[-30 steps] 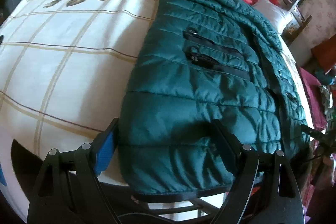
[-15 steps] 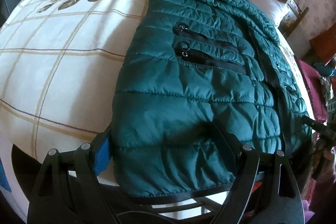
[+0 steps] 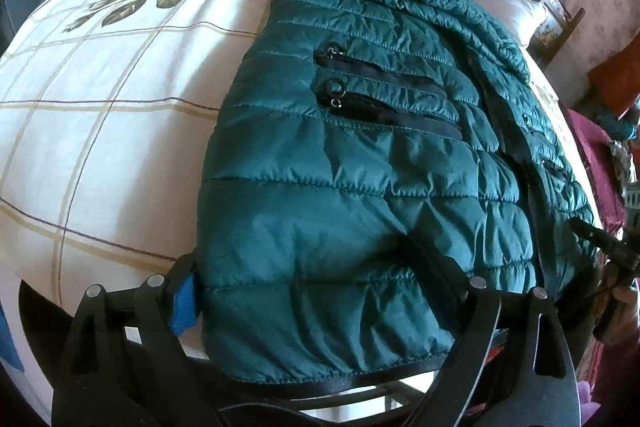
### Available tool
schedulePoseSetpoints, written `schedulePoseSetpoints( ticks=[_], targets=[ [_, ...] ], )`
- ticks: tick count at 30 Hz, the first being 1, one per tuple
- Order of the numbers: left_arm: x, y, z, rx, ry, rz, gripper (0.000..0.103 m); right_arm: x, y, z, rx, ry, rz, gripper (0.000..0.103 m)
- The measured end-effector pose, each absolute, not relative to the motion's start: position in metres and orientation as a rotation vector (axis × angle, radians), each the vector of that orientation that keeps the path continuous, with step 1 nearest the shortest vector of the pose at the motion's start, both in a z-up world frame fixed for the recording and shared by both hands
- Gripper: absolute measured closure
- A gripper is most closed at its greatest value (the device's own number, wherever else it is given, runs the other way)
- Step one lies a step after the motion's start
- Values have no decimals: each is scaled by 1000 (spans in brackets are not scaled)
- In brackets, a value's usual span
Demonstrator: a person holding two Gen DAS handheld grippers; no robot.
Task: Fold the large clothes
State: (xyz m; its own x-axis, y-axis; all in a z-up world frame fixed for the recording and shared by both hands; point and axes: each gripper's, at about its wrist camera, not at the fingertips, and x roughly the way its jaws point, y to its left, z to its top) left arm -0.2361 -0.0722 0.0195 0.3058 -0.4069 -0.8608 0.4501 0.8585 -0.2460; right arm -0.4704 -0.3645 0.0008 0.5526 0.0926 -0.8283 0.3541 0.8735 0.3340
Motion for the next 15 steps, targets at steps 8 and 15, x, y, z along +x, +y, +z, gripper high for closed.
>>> schedulePoseSetpoints(
  ticks=[8, 15],
  targets=[
    [-238, -59, 36, 3, 1063, -567, 80, -471, -365, 14, 467, 938, -172, 78],
    [-235, -64, 68, -8, 979, -625, 89, -469, -373, 62, 479, 767, -138, 83]
  ],
)
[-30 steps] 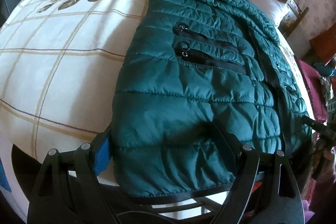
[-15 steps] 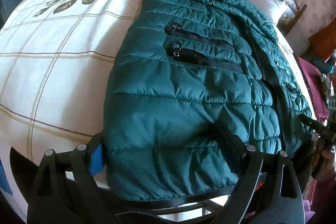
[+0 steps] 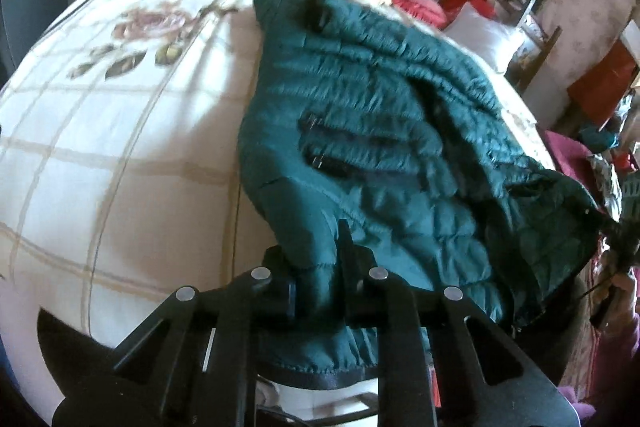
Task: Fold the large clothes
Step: 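Grasp the hem with the right tool while the left tool lifts it toward the collar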
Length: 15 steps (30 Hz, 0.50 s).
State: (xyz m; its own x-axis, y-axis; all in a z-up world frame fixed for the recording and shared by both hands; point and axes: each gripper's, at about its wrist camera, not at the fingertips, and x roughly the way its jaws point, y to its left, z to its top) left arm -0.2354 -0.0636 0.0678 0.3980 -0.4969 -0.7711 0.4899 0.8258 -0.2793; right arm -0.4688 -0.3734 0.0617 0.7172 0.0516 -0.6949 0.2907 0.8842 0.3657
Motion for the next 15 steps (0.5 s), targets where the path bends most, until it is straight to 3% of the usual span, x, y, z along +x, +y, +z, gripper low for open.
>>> schedulePoseSetpoints(
  ticks=[15],
  targets=[
    [-175, -79, 144, -147, 779, -594, 89, -426, -405, 122, 458, 583, -213, 84]
  ],
)
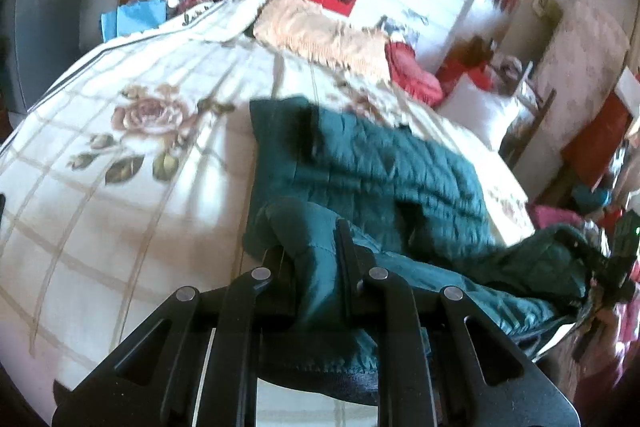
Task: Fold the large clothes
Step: 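Grasp the hem with the right tool while the left tool lifts it toward the collar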
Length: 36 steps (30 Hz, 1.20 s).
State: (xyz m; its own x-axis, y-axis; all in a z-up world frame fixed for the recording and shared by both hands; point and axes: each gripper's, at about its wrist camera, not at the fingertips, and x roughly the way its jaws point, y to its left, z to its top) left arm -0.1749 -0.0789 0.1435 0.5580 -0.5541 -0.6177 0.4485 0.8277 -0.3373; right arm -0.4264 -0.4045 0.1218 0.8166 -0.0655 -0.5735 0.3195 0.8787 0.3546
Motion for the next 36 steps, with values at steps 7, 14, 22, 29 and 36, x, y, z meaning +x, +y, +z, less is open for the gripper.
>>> schedulePoseSetpoints(
  ticks=[7, 14, 22, 29, 36],
  targets=[
    [-144, -104, 159, -115, 721, -537, 88, -395, -427, 136, 449, 575, -259, 84],
    [-112, -121, 160, -106, 713, -502, 88, -358, -448, 137, 443, 596, -300, 84],
    [-80, -135, 163, -116, 701, -446, 88, -324, -472, 135, 455, 601, -369, 84],
    [-47, -156, 161, -81, 707, -418, 88, -298, -491, 130, 454, 628, -399, 84],
    [-4, -173, 145, -83, 767, -383, 88, -265, -511, 117, 468, 680, -423, 84]
  ],
)
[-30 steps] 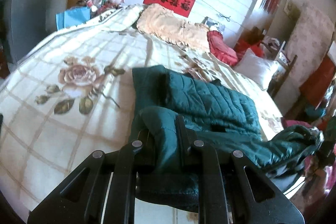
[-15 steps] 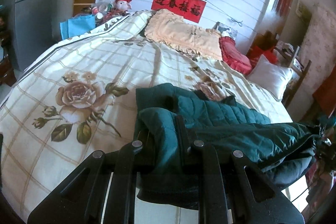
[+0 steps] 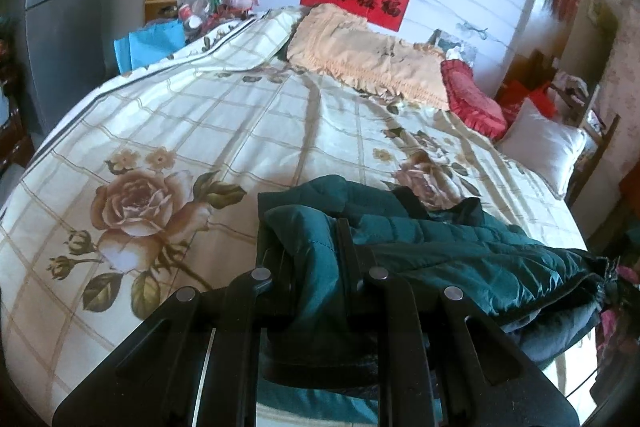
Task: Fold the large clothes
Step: 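Grasp the hem with the right tool while the left tool lifts it toward the collar, then carry the green jacket hem over the body toward the collar with both tools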
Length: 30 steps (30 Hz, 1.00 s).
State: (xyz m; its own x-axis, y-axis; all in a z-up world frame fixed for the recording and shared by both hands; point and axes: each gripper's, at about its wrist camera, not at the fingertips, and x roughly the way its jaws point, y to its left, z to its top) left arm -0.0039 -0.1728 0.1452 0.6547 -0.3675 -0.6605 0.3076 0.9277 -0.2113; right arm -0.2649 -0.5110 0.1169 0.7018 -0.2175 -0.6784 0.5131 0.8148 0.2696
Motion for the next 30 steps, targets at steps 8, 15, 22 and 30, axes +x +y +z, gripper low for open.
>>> schedulePoseSetpoints(
  ticks=[8, 15, 22, 30],
  targets=[
    [33, -193, 123, -83, 814, -331, 88, -229, -527, 101, 463, 714, -452, 84],
    [50, -205, 103, -60, 838, -301, 88, -204, -542, 77, 492, 759, -476, 84],
    [59, -208, 86, -67, 845, -294, 87, -193, -556, 61, 590, 762, -457, 69],
    [67, -196, 93, -159, 891, -345, 85, -201, -550, 86, 607, 685, -415, 39]
  ],
)
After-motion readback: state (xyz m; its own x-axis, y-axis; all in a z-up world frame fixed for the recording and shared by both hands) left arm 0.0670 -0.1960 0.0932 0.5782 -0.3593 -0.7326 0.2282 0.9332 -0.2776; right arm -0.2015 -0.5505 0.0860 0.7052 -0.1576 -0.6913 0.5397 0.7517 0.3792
